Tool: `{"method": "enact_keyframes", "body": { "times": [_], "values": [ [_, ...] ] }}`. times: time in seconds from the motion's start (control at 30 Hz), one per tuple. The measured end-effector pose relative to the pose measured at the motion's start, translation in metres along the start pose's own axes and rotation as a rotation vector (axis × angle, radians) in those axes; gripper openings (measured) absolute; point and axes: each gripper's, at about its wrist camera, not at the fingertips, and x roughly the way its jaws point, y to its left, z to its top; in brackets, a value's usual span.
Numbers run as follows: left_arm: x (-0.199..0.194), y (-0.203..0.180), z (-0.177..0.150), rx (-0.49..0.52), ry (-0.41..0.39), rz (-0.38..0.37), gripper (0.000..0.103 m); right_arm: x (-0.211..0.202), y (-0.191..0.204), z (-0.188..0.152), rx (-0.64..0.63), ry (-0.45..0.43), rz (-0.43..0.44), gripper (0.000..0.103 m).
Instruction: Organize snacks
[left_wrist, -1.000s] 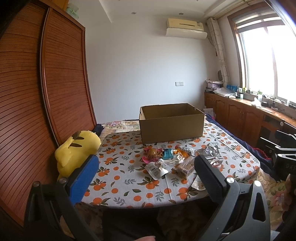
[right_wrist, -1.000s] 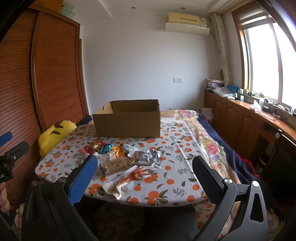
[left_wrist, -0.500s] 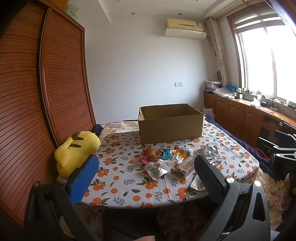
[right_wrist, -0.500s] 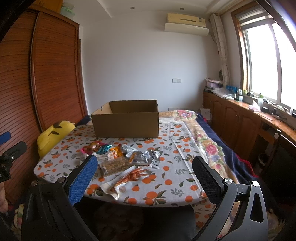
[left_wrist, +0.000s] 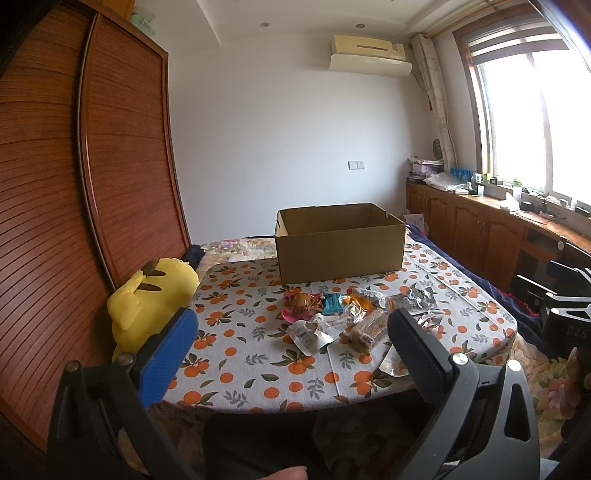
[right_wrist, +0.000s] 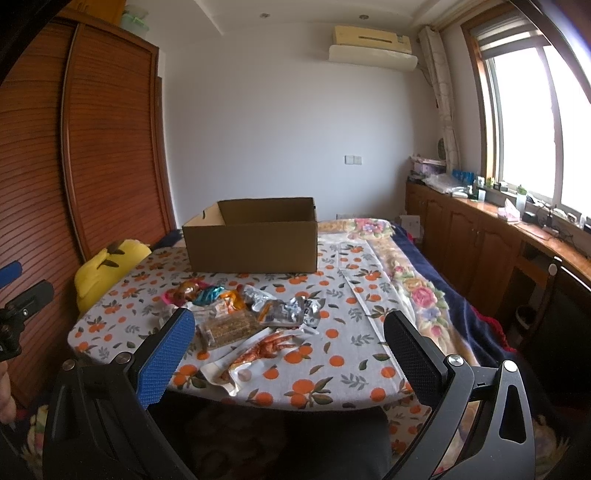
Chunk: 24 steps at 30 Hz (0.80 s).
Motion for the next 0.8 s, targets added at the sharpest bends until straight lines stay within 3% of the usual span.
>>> {"method": "enact_keyframes", "body": {
  "times": [0.5,0.8],
  "values": [
    [0.041,0.001,-0.024,-0.01,0.083,-0.036,0.103,0.029,-0.007,-0.019,0.005,0.078,0.02,0.103],
    [0.109,-0.003,-0.037,0.008,0.194,-0.125,0.103,0.09,-0.005,-0.03,-0.039,0.156,0.115,0.103]
  ]
}}
